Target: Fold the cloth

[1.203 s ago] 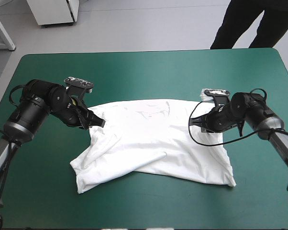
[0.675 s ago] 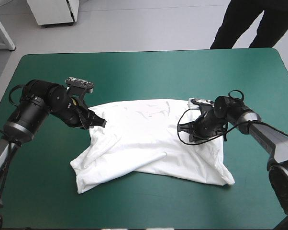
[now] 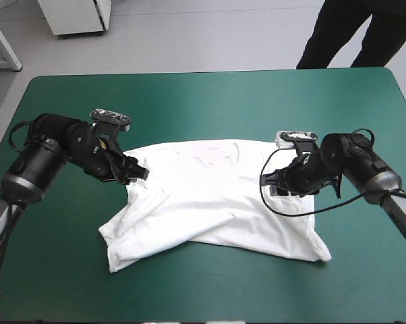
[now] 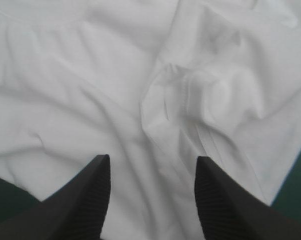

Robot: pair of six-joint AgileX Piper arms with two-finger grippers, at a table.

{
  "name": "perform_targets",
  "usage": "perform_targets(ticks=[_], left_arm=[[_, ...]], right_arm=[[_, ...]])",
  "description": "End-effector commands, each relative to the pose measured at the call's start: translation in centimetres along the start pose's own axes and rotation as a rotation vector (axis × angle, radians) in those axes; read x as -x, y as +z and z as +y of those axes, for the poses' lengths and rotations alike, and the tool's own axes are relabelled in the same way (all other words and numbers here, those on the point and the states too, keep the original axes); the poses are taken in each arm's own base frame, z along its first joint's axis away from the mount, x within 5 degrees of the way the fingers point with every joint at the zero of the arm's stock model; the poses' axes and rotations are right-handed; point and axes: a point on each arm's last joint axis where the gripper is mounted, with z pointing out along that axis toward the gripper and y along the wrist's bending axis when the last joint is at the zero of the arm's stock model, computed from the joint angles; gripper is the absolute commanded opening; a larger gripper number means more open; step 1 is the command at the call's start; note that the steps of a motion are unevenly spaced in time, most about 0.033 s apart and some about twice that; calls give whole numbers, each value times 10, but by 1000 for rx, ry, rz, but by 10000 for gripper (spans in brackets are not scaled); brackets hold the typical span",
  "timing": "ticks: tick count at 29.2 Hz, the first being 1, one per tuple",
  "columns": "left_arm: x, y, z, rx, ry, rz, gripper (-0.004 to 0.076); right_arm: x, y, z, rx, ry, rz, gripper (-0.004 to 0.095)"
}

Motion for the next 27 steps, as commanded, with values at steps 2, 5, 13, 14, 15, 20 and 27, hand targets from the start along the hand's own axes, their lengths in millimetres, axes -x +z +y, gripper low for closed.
perform_targets(ticks=[2, 5, 13, 14, 15, 20, 27], left_arm=[[-28, -43, -3, -11, -63, -81, 480], [-49, -45, -4, -16, -143, -76, 480], [-97, 0, -7, -57, -249, 109, 428], [-100, 5, -7, -55, -267, 121, 428], [-105, 13, -7, -51, -289, 140, 428], [-121, 41, -7, -60, -341, 173, 428], [-140, 72, -9, -92, -403, 180, 428]], right_arm=[[-10, -46, 5, -31, -20, -114, 469], [-17, -62, 7, -29, -10, -149, 469], [-39, -91, 6, -79, -17, -153, 468], [-41, -94, 6, -80, -17, -160, 468], [-43, -96, 6, -79, -16, -167, 468], [-49, -107, 7, -73, -5, -198, 468], [-53, -111, 5, -100, -7, -198, 442]])
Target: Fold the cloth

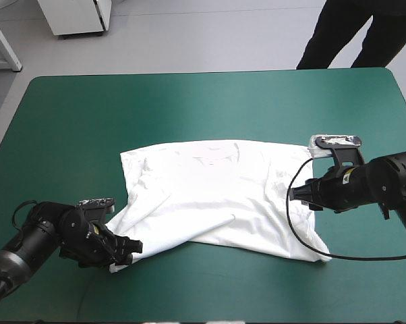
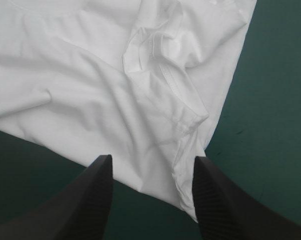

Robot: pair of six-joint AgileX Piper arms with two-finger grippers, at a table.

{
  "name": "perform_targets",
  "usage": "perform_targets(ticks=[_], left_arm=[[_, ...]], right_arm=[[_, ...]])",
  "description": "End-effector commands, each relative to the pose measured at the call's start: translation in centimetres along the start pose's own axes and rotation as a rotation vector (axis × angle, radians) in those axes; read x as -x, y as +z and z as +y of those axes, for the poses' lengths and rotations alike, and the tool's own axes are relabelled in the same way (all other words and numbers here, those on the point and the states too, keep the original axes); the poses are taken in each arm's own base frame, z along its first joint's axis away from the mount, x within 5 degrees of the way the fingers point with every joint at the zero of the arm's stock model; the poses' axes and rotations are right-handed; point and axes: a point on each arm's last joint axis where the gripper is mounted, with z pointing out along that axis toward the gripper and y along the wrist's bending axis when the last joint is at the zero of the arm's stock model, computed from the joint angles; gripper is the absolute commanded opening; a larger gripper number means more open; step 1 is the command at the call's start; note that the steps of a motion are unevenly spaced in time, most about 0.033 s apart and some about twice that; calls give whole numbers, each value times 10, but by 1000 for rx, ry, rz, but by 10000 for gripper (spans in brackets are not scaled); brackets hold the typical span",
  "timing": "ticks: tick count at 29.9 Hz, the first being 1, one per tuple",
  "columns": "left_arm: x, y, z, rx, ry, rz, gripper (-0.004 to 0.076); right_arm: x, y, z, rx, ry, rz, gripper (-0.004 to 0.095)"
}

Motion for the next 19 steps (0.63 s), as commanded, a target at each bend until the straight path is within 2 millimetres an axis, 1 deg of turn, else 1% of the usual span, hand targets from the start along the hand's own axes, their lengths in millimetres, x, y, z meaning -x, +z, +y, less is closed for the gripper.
perform_targets(ticks=[1, 4, 8, 12, 14, 17, 19], left_arm=[[1, 1, 0, -19, -28, -66, 428], [1, 7, 5, 23, -40, -77, 428], [7, 14, 5, 25, -42, -85, 427], [12, 29, 7, 54, -43, -45, 422], [13, 36, 8, 70, -45, -15, 405], [16, 42, 8, 75, -50, -3, 321], [17, 43, 8, 76, -50, -8, 202]], right_arm=[[2, -12, 0, -6, -11, -60, 435], [1, -12, 0, -10, -12, -52, 414], [1, -12, -1, -14, -13, -48, 414], [-2, -12, -2, -24, -15, -18, 414], [-4, -12, -2, -29, -15, 10, 414], [-7, -16, -2, -30, -17, 3, 414], [-10, -21, -3, -30, -20, -15, 414]])
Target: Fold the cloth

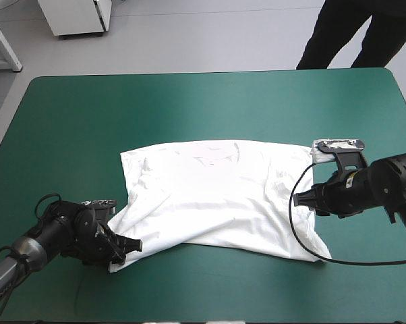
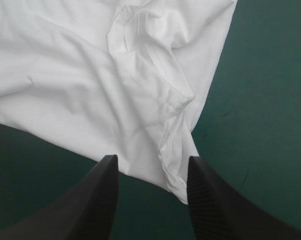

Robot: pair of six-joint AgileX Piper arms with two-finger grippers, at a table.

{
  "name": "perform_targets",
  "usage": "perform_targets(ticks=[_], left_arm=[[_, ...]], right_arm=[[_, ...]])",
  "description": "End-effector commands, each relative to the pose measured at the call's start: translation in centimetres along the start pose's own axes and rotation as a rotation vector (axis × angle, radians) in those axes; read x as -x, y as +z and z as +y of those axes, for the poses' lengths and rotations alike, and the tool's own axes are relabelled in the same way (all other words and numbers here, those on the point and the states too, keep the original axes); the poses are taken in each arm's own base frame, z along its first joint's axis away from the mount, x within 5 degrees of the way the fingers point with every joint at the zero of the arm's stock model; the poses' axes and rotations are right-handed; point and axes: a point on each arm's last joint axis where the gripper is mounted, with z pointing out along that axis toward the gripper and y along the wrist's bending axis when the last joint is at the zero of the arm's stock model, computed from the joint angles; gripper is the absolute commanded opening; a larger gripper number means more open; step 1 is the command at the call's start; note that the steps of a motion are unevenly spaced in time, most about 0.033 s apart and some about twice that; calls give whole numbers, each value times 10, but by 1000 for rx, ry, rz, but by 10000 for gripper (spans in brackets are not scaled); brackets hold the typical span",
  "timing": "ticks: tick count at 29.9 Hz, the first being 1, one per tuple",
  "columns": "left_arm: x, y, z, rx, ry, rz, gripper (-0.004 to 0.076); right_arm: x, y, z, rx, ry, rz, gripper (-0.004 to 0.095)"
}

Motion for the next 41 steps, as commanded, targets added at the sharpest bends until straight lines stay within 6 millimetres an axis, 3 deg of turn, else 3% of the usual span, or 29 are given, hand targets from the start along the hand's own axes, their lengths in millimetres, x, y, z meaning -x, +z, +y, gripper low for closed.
perform_targets(ticks=[1, 3, 7, 17, 26, 41], left_arm=[[7, 4, -3, -28, -17, -52, 139], [7, 4, -3, -27, -16, -54, -26], [8, 4, -3, -30, -12, -64, -22], [9, 4, -4, -35, -14, -68, -22], [10, 3, -6, -52, -18, -83, -22], [10, 3, -6, -54, -18, -84, -22]], right_arm=[[-6, -18, 0, 3, -8, -58, 414], [-11, -20, -1, 4, -8, -62, 415], [-25, -7, -4, -2, -3, -10, 415], [-57, 54, -15, -24, 32, 79, 474], [-77, 86, -21, -32, 69, 107, 473], [-72, 139, -25, -67, 104, 238, 450]])
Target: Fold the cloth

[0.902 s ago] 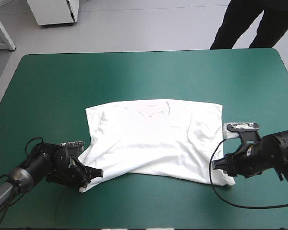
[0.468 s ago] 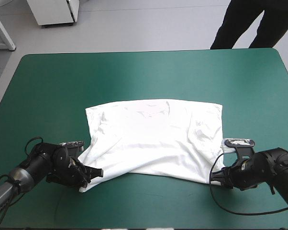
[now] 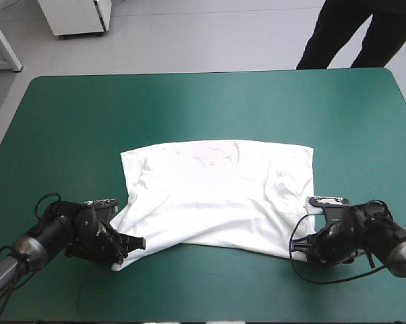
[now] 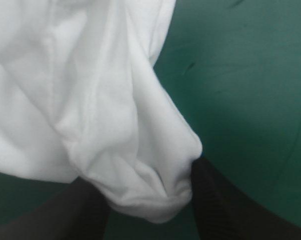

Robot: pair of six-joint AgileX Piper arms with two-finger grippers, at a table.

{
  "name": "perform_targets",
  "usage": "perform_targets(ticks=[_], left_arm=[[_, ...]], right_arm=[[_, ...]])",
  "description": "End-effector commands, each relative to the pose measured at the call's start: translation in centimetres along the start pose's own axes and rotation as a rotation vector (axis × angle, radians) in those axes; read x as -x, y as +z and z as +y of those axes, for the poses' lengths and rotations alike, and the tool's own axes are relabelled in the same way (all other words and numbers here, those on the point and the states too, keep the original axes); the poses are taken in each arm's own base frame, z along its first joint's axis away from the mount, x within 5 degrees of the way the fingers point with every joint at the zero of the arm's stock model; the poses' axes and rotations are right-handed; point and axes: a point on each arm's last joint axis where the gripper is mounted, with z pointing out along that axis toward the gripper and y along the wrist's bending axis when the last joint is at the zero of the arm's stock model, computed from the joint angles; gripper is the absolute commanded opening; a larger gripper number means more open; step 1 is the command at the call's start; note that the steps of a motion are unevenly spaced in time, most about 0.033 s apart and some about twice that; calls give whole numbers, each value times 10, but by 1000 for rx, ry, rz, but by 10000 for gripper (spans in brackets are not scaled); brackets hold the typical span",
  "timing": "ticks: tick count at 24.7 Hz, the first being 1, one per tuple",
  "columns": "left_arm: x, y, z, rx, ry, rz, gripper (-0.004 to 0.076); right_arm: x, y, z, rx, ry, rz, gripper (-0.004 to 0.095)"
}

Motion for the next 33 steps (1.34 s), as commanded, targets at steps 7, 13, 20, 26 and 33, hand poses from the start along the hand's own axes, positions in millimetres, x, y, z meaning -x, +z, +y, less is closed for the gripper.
perform_targets(ticks=[7, 13, 20, 26, 33], left_arm=[[9, 1, -4, -28, 18, -70, -22], [21, -27, -14, -50, 85, -96, -22], [49, -86, -31, -102, 145, -268, -22], [78, -153, -37, -43, 216, -583, -22], [138, -143, -49, 73, 255, -646, -22]], right_arm=[[6, 6, 1, 0, 29, 17, -9], [8, -27, 5, 37, 23, -85, -17], [28, -89, 14, 89, -22, -295, -17], [63, -154, 19, 64, -67, -608, -17], [134, -152, 29, -26, -117, -685, -17]])
